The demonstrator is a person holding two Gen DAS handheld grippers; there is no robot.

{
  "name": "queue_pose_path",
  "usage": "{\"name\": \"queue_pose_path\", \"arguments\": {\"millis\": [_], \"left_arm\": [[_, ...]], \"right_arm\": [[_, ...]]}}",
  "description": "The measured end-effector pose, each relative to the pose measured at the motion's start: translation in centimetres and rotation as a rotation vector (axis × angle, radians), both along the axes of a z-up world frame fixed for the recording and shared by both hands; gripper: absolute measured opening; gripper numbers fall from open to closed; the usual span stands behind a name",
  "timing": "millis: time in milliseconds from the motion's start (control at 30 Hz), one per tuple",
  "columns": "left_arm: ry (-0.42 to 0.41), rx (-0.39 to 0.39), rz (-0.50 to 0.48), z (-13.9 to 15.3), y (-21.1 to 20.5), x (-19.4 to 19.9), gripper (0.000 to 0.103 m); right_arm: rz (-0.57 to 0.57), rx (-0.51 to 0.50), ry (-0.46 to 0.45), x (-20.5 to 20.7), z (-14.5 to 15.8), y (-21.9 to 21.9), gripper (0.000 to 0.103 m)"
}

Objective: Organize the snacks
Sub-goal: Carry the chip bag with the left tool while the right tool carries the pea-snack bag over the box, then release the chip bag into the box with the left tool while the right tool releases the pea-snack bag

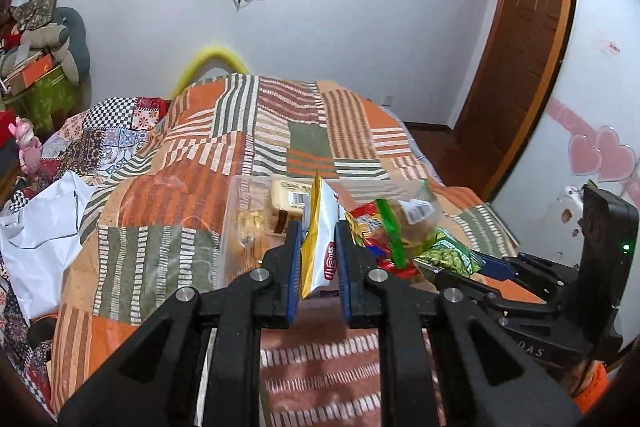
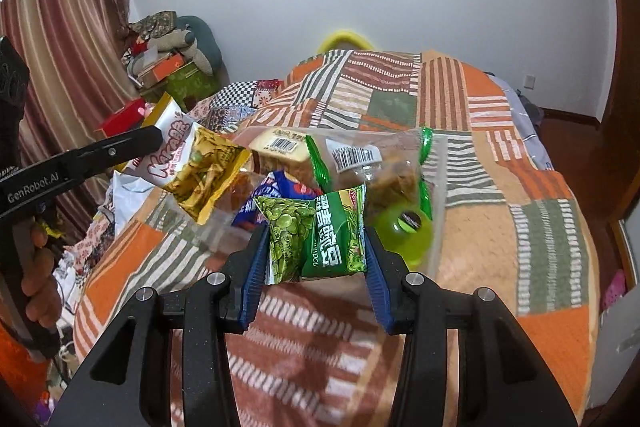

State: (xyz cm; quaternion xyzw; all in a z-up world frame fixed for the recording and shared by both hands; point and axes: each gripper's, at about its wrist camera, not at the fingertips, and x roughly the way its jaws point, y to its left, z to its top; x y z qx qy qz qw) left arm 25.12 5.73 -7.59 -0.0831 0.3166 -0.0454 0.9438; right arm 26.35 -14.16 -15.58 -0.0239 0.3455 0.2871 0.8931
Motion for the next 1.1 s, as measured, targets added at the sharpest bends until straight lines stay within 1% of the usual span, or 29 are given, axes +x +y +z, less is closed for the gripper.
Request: {"name": "queue_pose_path", "arguments": {"millis": [233, 333, 400, 433, 500, 533, 567, 600, 667, 700, 767, 833, 967, 1000, 1100], "left_arm": [[0.053, -0.022, 0.014, -2.5, 0.5, 2.1, 0.015], [0.073, -0.022, 0.025, -3.5, 0.8, 2.7, 0.016], [0.08, -0.036, 0.022, -3.9, 1.2, 2.9, 0.017], [0.078, -0.038, 0.02, -3.9, 1.1, 2.8, 0.019], [0.087, -0.013, 0.018, -4.1, 1.0, 2.7, 0.034], [0.091, 0.006, 0.02, -4.2, 0.9, 2.6, 0.039], [0.091, 0.019, 0.026, -4.3, 0.8, 2.6, 0.047], [0.085, 0.032, 0.03, -4.3, 0.7, 2.3, 0.05], [0.079, 0.031, 0.028, -4.1, 0.7, 1.8, 0.051], [0.078, 0.023, 0.025, -3.9, 0.7, 1.4, 0.051], [0.073, 0.015, 0.025, -3.5, 0.8, 0.9, 0.051], [0.061, 0.006, 0.022, -2.7, 0.8, 0.1, 0.051], [0.014, -0.014, 0.02, -0.3, 0.9, -1.8, 0.051], [-0.007, -0.02, 0.019, 0.6, 0.9, -2.6, 0.051], [-0.067, -0.022, 0.019, 3.1, 0.7, -4.7, 0.051]], "right_arm": [[0.004, -0.02, 0.015, 1.6, -0.8, 1.4, 0.042], [0.005, -0.036, 0.041, 2.2, -1.6, 1.8, 0.042], [0.003, -0.045, 0.051, 2.2, -2.0, 1.8, 0.042], [0.003, -0.05, 0.05, 2.1, -2.1, 1.8, 0.042], [0.007, -0.052, 0.059, 2.1, -2.0, 1.8, 0.045], [0.001, -0.055, 0.065, 2.0, -1.9, 1.8, 0.045], [-0.003, -0.056, 0.07, 1.9, -1.7, 1.6, 0.047], [-0.004, -0.057, 0.071, 2.0, -1.6, 1.6, 0.049], [-0.005, -0.059, 0.069, 1.8, -1.3, 1.4, 0.051], [-0.004, -0.057, 0.069, 1.8, -1.2, 1.2, 0.051], [-0.002, -0.041, 0.067, 1.2, -0.5, 0.7, 0.055], [-0.006, -0.027, 0.05, 0.7, 0.3, 0.3, 0.057], [-0.009, 0.002, -0.01, -1.0, 3.0, -0.7, 0.06], [0.012, 0.032, -0.034, -1.4, 3.7, -0.9, 0.061], [0.001, 0.056, -0.104, -3.3, 6.2, -1.7, 0.064]]}}
